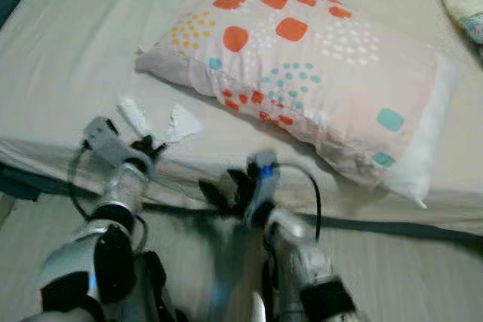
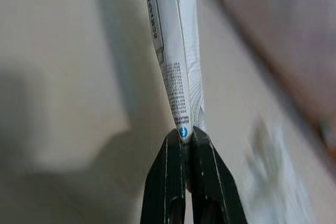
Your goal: Clean up the room
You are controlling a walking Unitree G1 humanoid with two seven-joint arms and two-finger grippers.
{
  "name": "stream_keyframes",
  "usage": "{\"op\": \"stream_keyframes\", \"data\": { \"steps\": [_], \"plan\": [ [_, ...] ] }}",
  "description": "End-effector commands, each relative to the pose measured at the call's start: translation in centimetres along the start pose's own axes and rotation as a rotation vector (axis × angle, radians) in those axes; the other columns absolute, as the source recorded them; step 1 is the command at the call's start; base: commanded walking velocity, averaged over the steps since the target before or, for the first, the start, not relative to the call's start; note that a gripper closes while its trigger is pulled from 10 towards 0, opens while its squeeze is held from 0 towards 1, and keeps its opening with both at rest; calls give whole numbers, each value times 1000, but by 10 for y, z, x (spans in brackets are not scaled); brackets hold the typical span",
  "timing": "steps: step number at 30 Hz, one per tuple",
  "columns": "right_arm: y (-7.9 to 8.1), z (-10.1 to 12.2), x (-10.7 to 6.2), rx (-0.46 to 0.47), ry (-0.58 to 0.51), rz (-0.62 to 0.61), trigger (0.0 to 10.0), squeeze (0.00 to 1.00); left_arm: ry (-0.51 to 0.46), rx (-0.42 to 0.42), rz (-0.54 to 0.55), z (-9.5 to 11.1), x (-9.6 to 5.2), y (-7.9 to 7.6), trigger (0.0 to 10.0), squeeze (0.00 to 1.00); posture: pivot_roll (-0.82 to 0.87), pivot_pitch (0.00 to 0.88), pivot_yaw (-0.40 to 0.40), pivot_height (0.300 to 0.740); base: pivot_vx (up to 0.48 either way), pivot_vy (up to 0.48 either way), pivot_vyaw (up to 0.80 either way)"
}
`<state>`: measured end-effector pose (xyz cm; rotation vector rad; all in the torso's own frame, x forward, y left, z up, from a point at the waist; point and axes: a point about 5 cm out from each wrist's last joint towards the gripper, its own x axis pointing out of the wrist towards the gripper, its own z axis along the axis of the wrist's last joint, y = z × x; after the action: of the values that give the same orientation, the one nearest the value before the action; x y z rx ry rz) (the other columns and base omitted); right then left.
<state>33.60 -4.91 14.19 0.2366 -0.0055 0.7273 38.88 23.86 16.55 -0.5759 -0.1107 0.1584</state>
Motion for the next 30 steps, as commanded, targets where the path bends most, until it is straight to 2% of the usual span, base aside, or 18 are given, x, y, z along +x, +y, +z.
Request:
{"op": "stream_keyframes", "data": {
  "steps": [1, 4, 5, 7, 10, 12, 13, 15, 16, 19, 20, 22, 24, 25, 27, 28, 29, 30],
  "plan": [
    [19, -3, 15, 62, -7, 54, 10000, 0, -19, 51, 22, 4, -4, 12, 0, 0, -111, 409, -4, 508, 0, 0, 0],
    [6, 11, 35, -30, 24, 24, 10000, 0, -187, 306, 32, 51, -14, 33, 0, 0, -9, 425, -12, 508, 0, 0, 0],
    [6, 11, 35, -30, 24, 24, 10000, 0, -187, 306, 32, 51, -14, 33, 0, 0, -9, 425, -12, 508, 0, 0, 0],
    [0, 14, 37, -73, 44, 1, 10000, 0, -226, 376, 28, 62, -21, 37, 0, 0, 42, 435, -13, 508, 0, 0, 0],
    [-17, 22, 39, -98, 64, -59, 10000, 0, -261, 554, 4, 75, -58, 40, 0, 0, 148, 464, -18, 508, 0, 0, 0],
    [-21, 26, 40, -104, 62, -72, 10000, 0, -250, 600, -6, 75, -77, 40, 0, 0, 207, 479, -17, 508, 0, 0, 0],
    [-21, 26, 40, -104, 62, -72, 10000, 0, -250, 600, -6, 75, -77, 40, 0, 0, 207, 479, -17, 508, 0, 0, 0],
    [-23, 35, 44, -107, 45, -77, 10000, 0, -220, 638, -3, 72, -104, 43, 0, 0, 246, 505, -16, 508, 0, 0, 0],
    [-23, 35, 44, -107, 45, -77, 10000, 0, -220, 638, -3, 72, -104, 43, 0, 0, 246, 505, -16, 508, 0, 0, 0],
    [-27, 47, 50, -162, 41, -118, 10000, 0, -142, 655, 18, 64, -138, 48, 0, 0, 294, 537, -17, 508, 0, 0, 0],
    [-27, 47, 50, -162, 41, -118, 10000, 0, -142, 655, 18, 64, -138, 48, 0, 0, 294, 537, -17, 508, 0, 0, 0],
    [-30, 57, 52, -215, 31, -141, 10000, 0, -100, 635, 25, 64, -157, 44, 0, 0, 346, 575, -5, 508, 0, 0, 0],
    [-31, 60, 53, -235, 27, -147, 10000, 0, -90, 630, 20, 66, -162, 42, 0, 0, 349, 580, -3, 508, 0, 0, 0],
    [-32, 64, 53, -251, 24, -161, 10000, 0, -75, 632, 15, 66, -168, 38, 4196, 0, 362, 591, 1, 508, 0, 0, 0],
    [-33, 66, 53, -258, 22, -169, 10000, 0, -67, 636, 12, 67, -171, 36, 4196, 0, 362, 591, 1, 508, 0, 0, 0],
    [-36, 69, 53, -305, 32, -199, 10000, 0, -46, 646, 6, 66, -176, 34, 10000, 0, 373, 613, 5, 508, 0, 0, 0],
    [-36, 69, 53, -305, 32, -199, 10000, 0, -46, 646, 6, 66, -176, 34, 10000, 0, 373, 613, 5, 508, 0, 0, 0],
    [-40, 71, 52, -361, 51, -246, 10000, 0, -28, 646, 1, 65, -180, 32, 10000, 0, 375, 622, 8, 508, 0, 0, 0]
  ]
}}
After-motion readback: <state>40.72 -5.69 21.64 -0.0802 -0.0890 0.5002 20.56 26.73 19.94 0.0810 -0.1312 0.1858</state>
